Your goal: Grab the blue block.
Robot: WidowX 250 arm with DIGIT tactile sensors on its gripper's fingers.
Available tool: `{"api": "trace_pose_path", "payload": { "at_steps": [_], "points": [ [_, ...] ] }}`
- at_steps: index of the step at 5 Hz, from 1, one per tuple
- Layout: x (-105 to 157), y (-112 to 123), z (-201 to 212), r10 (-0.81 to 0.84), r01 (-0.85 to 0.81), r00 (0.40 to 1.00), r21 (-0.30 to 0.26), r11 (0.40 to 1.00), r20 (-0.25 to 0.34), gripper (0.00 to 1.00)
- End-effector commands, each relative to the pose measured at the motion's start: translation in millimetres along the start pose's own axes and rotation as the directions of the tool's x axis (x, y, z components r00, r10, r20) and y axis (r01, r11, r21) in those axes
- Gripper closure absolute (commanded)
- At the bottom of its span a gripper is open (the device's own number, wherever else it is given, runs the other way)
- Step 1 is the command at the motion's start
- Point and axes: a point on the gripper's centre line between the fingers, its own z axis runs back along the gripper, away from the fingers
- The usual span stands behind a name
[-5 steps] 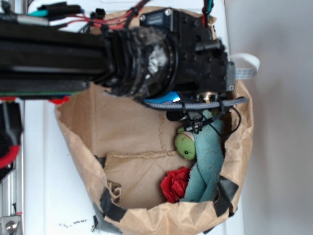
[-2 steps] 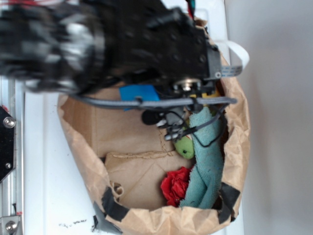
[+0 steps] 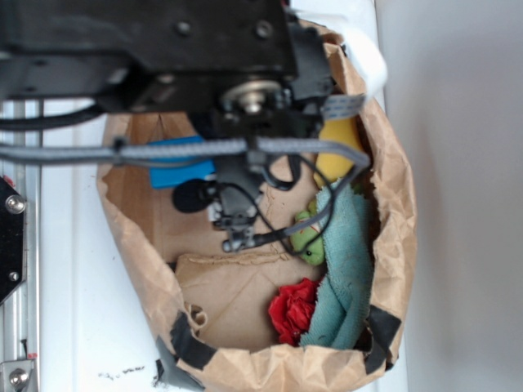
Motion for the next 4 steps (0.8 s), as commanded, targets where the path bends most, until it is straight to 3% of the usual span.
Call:
{"api": "trace_pose_path", "payload": {
  "at_steps": [1,2,3,4],
  "points": [
    [25.4,-18.3,39.3,0.017,-0.02,0.988,0.016,1.0,0.151,1.0],
    [40.7,-33.8,34.2,0.02,-0.026,0.989,0.036,0.999,0.144,1.0],
    [46.1,-37.1,34.9,0.024,-0.028,0.989,0.024,0.999,0.145,1.0],
    [42.6,-37.5,34.5,-0.013,0.004,0.989,0.06,0.998,0.148,1.0]
  ]
}}
